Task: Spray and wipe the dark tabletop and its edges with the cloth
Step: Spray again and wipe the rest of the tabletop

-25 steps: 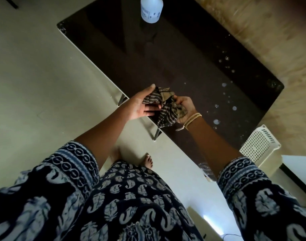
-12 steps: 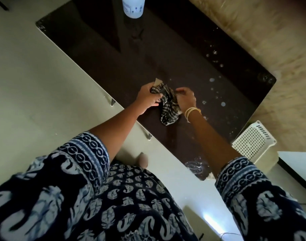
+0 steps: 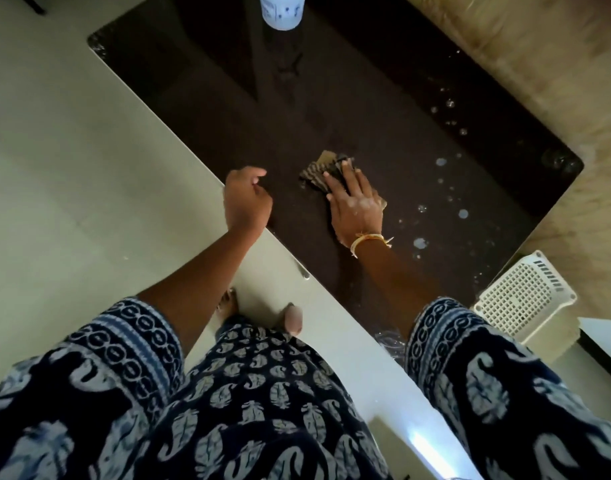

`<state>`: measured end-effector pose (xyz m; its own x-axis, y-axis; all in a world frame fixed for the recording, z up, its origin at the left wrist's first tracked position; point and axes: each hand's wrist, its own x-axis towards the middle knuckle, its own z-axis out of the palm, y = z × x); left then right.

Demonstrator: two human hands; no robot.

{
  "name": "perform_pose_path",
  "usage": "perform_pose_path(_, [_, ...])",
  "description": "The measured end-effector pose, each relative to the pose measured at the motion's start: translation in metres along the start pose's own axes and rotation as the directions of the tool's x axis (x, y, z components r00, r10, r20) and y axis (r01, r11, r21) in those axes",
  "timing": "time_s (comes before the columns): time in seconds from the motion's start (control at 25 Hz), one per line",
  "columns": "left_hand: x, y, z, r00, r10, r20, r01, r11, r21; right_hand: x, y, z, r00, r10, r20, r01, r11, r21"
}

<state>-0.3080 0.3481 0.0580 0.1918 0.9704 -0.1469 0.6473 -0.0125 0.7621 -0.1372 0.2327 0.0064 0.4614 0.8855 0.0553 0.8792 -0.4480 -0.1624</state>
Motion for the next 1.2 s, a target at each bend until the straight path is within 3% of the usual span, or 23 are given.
perform_pose_path(0.12, [-0.006,-0.024,-0.012,0.986,-0.094,-0.135,0.094,0.996,-0.003,0.023,0.003,-0.002,0.975,0.224,-0.007,-0.224,0.974,0.032])
perform_pose_path(0.24, [-0.004,-0.046,-0.013,0.97,-0.232,-0.072,0.225,0.97,-0.097,0.037,-0.024,0.0,0.928,0.37,0.036,-0.372,0.925,0.079])
perform_pose_path(0.28, [-0.002,-0.05,-0.012,0.951,-0.309,0.022,0.308,0.937,-0.163,0.037,-0.037,0.002,0.948,0.316,0.029,-0.318,0.946,0.07])
perform_pose_path(0.36, [0.006,-0.05,-0.009,0.866,-0.44,0.236,0.497,0.81,-0.312,0.027,-0.065,0.007,0.997,0.048,-0.053,-0.045,0.997,0.063])
perform_pose_path(0.4, [0.01,-0.051,-0.008,0.829,-0.47,0.301,0.556,0.749,-0.361,0.015,-0.076,0.011,0.989,-0.128,-0.073,0.132,0.99,0.049])
perform_pose_path(0.48, [0.014,-0.052,-0.009,0.798,-0.487,0.355,0.6,0.695,-0.396,-0.01,-0.091,0.018,0.916,-0.399,0.037,0.396,0.916,0.065])
perform_pose_path(0.56, [0.014,-0.055,-0.012,0.792,-0.468,0.393,0.605,0.69,-0.397,-0.001,-0.077,0.017,0.883,-0.463,0.08,0.458,0.886,0.069])
perform_pose_path(0.64, [0.012,-0.056,-0.015,0.786,-0.448,0.426,0.607,0.69,-0.395,0.028,-0.044,0.015,0.951,-0.306,-0.033,0.307,0.951,0.025])
perform_pose_path(0.72, [0.013,-0.056,-0.019,0.792,-0.441,0.422,0.6,0.69,-0.404,0.057,0.009,0.004,0.995,0.04,-0.096,-0.039,0.999,0.006])
perform_pose_path(0.76, [0.013,-0.054,-0.021,0.793,-0.434,0.427,0.598,0.689,-0.409,0.066,0.034,-0.004,0.972,0.231,-0.04,-0.23,0.973,0.016])
perform_pose_path(0.84, [0.013,-0.053,-0.026,0.786,-0.425,0.449,0.6,0.7,-0.388,0.075,0.067,-0.02,0.824,0.566,0.023,-0.566,0.821,0.076])
perform_pose_path(0.88, [0.014,-0.055,-0.028,0.786,-0.416,0.457,0.591,0.721,-0.361,0.078,0.066,-0.021,0.766,0.643,0.014,-0.642,0.763,0.077])
perform_pose_path(0.92, [0.015,-0.056,-0.031,0.791,-0.4,0.464,0.575,0.746,-0.337,0.08,0.054,-0.02,0.761,0.649,0.007,-0.648,0.76,0.051])
perform_pose_path(1.0, [0.018,-0.06,-0.036,0.815,-0.353,0.459,0.514,0.805,-0.295,0.079,0.011,-0.012,0.898,0.44,-0.022,-0.44,0.898,0.021])
perform_pose_path(1.08, [0.021,-0.063,-0.039,0.838,-0.313,0.448,0.464,0.839,-0.283,0.058,-0.04,0.0,0.997,0.068,-0.036,-0.067,0.997,0.027])
perform_pose_path(1.12, [0.021,-0.063,-0.039,0.84,-0.313,0.443,0.462,0.842,-0.28,0.039,-0.062,0.008,0.989,-0.13,-0.068,0.133,0.99,0.041])
perform_pose_path(1.2, [0.022,-0.065,-0.039,0.836,-0.346,0.425,0.482,0.834,-0.269,-0.002,-0.091,0.016,0.887,-0.461,-0.014,0.461,0.886,0.055])
